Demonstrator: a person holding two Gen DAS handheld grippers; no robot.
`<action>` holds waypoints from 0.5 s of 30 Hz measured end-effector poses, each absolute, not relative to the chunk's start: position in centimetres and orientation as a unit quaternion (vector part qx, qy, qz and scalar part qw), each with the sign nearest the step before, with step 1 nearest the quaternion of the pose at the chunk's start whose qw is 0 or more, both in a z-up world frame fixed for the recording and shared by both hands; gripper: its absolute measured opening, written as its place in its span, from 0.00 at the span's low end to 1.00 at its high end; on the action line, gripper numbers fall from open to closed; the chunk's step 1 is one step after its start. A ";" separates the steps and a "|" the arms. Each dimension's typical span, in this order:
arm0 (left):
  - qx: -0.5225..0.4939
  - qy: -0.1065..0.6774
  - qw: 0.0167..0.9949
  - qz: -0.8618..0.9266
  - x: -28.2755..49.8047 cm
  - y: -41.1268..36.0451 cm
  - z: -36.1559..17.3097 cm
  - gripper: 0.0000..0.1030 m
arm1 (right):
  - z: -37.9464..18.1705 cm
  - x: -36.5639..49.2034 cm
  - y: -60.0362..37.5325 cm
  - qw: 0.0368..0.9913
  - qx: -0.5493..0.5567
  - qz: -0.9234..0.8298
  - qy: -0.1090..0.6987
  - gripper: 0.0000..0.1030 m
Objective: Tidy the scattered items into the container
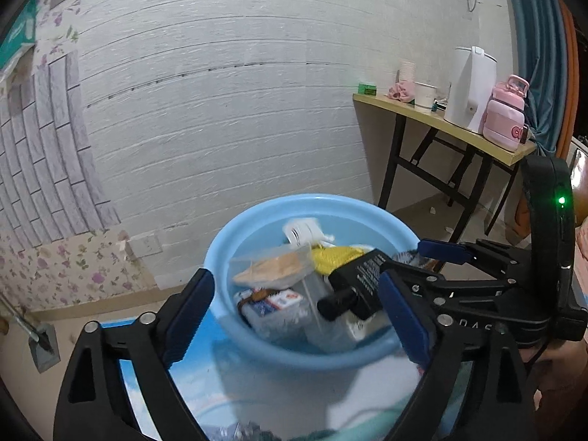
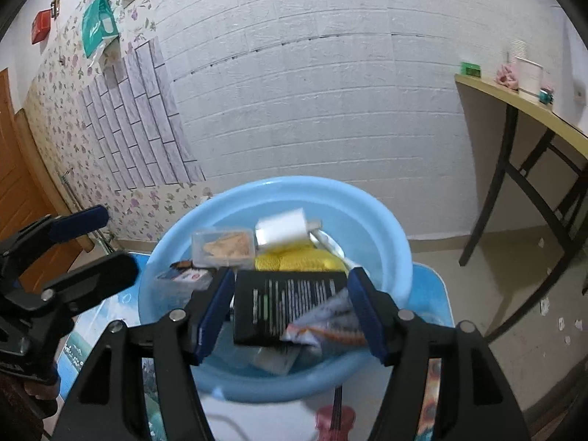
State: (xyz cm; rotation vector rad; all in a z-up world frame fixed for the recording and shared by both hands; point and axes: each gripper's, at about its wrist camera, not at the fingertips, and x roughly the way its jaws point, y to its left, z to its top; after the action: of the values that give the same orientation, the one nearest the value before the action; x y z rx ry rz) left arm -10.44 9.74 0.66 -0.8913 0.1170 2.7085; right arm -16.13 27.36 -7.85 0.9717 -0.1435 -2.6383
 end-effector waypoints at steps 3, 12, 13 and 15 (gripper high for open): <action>-0.312 0.033 0.128 0.941 -9.2 9.2 1.1 0.94 | -7.9 -15.2 27.6 0.153 0.345 -0.924 -0.067 0.62; -0.318 0.040 0.092 0.943 -5.7 8.1 0.9 0.97 | -7.0 -11.7 25.7 0.149 0.346 -0.925 -0.046 0.69; -0.318 0.039 0.085 0.944 -5.2 7.8 1.0 0.97 | -6.8 -11.3 25.4 0.150 0.345 -0.925 -0.043 0.70; -0.317 0.035 0.074 0.945 -4.7 7.4 1.1 0.97 | -6.5 -10.7 25.1 0.149 0.343 -0.927 -0.037 0.75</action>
State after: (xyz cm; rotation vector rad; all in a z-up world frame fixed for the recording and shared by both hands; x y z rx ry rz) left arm -4.69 7.43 1.09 -0.9504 0.1062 2.8367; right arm -10.66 25.05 -6.47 0.9859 -0.1054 -2.6640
